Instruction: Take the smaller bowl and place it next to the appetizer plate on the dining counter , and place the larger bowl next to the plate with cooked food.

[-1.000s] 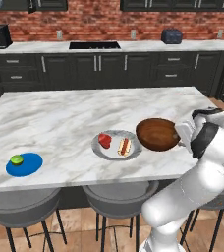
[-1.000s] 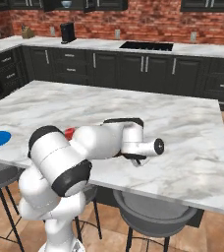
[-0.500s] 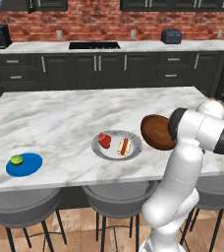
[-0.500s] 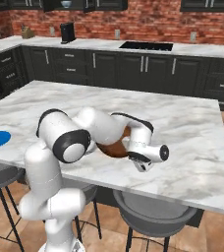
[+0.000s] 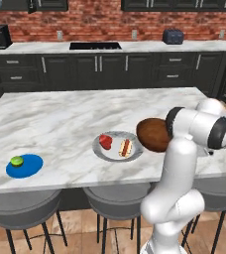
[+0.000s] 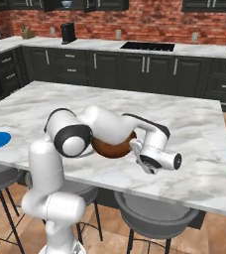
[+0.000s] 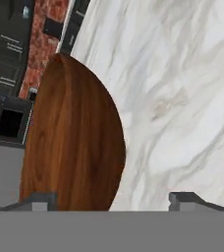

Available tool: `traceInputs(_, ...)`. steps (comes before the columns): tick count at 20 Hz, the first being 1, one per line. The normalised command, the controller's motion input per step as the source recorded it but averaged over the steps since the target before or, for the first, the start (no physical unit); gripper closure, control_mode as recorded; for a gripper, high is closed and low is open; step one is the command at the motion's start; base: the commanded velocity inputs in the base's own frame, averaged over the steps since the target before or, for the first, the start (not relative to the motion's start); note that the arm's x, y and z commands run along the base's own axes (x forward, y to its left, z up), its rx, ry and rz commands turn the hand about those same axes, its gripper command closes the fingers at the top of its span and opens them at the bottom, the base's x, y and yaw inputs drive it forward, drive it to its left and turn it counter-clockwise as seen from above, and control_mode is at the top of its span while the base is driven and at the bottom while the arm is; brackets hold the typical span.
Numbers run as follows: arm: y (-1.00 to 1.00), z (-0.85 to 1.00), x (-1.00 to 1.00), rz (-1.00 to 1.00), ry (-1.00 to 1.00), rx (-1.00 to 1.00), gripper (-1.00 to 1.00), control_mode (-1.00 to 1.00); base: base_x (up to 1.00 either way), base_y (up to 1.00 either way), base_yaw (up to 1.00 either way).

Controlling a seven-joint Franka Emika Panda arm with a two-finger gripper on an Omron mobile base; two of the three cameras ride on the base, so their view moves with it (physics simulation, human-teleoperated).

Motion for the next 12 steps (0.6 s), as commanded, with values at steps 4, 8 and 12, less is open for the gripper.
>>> traceInputs(4,0.02,0.68,-0.45,0.00,-0.17,0.00,-1.00,-1.00,0.00,0.00,0.00)
traceInputs(8,0.25,0.99,-0.82,0.03,-0.13,-0.10,-1.00,-1.00,0.00,0.00,0.00)
traceInputs(12,0.33,1.00,-0.96,0.00,-0.03,-0.20,-1.00,-1.00,0.00,0.00,0.00)
